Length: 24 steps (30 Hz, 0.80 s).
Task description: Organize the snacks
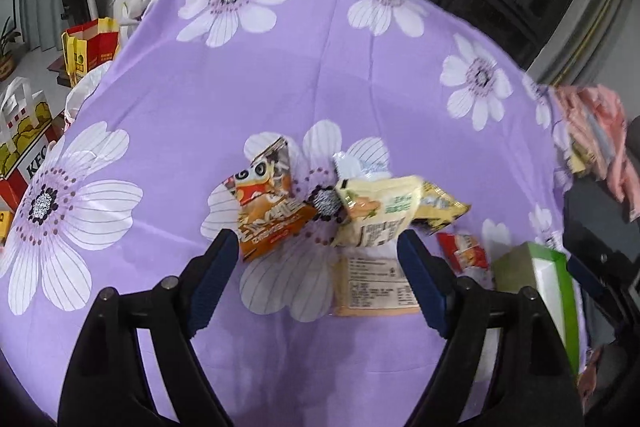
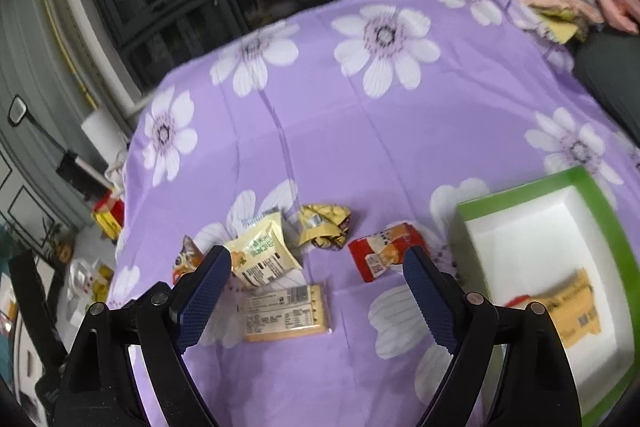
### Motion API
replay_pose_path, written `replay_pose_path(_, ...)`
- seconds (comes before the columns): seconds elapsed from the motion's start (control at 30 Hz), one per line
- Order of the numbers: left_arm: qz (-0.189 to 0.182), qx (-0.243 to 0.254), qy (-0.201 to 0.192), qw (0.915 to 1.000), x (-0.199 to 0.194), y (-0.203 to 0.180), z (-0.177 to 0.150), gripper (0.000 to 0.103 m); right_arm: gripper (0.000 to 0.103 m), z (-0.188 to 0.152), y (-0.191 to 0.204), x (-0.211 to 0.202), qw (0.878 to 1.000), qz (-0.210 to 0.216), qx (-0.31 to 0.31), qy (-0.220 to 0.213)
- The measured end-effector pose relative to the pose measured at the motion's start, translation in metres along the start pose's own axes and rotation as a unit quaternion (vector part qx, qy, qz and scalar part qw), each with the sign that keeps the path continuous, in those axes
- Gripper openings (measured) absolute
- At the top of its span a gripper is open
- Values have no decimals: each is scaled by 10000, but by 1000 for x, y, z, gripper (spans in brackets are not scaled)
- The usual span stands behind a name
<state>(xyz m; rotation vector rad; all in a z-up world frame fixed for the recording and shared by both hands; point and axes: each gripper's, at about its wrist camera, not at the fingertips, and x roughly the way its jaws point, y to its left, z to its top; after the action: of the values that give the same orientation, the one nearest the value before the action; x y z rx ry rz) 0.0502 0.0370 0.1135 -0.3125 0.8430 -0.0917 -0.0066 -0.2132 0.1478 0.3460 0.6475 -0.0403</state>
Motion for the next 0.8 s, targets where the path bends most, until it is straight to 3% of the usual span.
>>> replay_pose_path(0.2,-210,72,746,9970,39,-5,-9,80,88,-5,10,63,9934,574,-169,980)
replay_pose_path(0.33,-243,233,1209,9921,62,-15,-22,80,88,-21,9,92,9880,781,-110,1325)
replay_pose_path(0.43,-328,170,1349,9902,71,-15,-28,77,88,-36,3,110,9829,961,-98,1567)
replay_pose_path(0.5,-359,207,1460,9884,78,-17,-32,75,87,-40,-1,124,9798,821,74,1824)
replay_pose_path(0.6,-292,162,1551,9873,85,-16,-38,67,79,-45,-2,135,9754,824,17,2044)
replay_pose_path(0.7,-338,419,1441,9881,84,-25,-41,61,76,-49,-4,138,9744,854,24,2080)
replay_pose_path(0.8,-497,419,1459,9872,83,-28,-45,53,65,-51,-4,139,9739,980,5,2045)
